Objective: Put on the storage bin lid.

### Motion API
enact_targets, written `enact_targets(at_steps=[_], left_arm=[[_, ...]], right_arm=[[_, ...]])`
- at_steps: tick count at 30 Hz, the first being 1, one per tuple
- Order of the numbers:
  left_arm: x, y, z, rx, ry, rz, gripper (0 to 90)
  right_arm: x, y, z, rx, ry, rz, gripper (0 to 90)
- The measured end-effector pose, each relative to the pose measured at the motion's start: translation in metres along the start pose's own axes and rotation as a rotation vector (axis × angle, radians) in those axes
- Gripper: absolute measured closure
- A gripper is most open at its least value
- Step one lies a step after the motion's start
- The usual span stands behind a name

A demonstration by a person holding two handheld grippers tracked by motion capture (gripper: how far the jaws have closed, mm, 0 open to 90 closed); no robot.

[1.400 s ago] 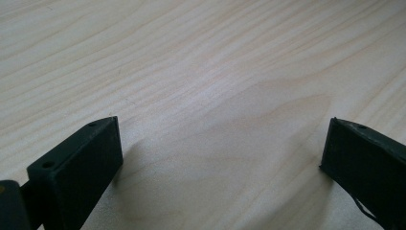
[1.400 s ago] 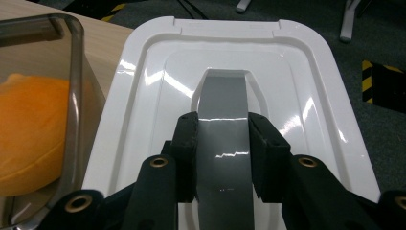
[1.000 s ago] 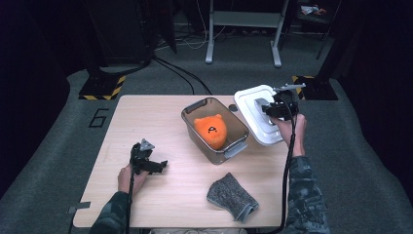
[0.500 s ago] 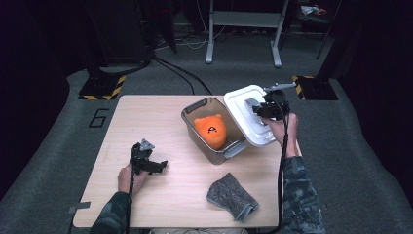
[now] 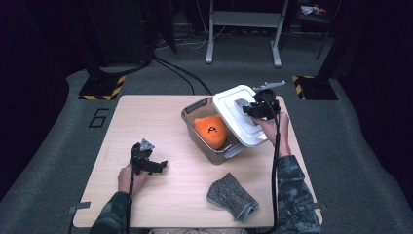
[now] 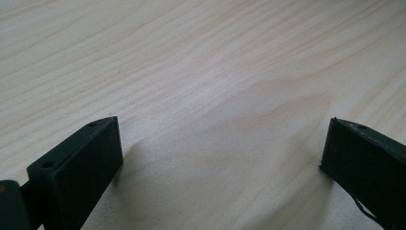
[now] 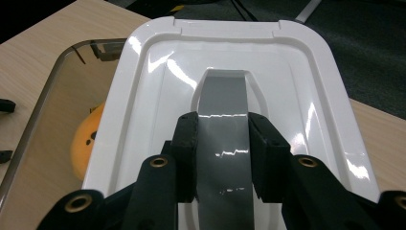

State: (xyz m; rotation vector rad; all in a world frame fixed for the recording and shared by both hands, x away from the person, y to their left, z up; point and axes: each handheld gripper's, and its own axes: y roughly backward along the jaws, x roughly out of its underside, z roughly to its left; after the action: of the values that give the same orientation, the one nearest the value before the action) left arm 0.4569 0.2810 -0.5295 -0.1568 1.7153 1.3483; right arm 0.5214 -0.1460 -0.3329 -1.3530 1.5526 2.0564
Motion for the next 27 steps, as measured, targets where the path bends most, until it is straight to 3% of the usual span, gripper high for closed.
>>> enact_targets(at_steps=[27], left_arm=[[0.000, 0.000, 0.000, -0.002, -0.001, -0.001, 0.0]], right_arm=[[-0.017, -0.035, 0.042, -0.086, 0.050, 0.027, 66.7]])
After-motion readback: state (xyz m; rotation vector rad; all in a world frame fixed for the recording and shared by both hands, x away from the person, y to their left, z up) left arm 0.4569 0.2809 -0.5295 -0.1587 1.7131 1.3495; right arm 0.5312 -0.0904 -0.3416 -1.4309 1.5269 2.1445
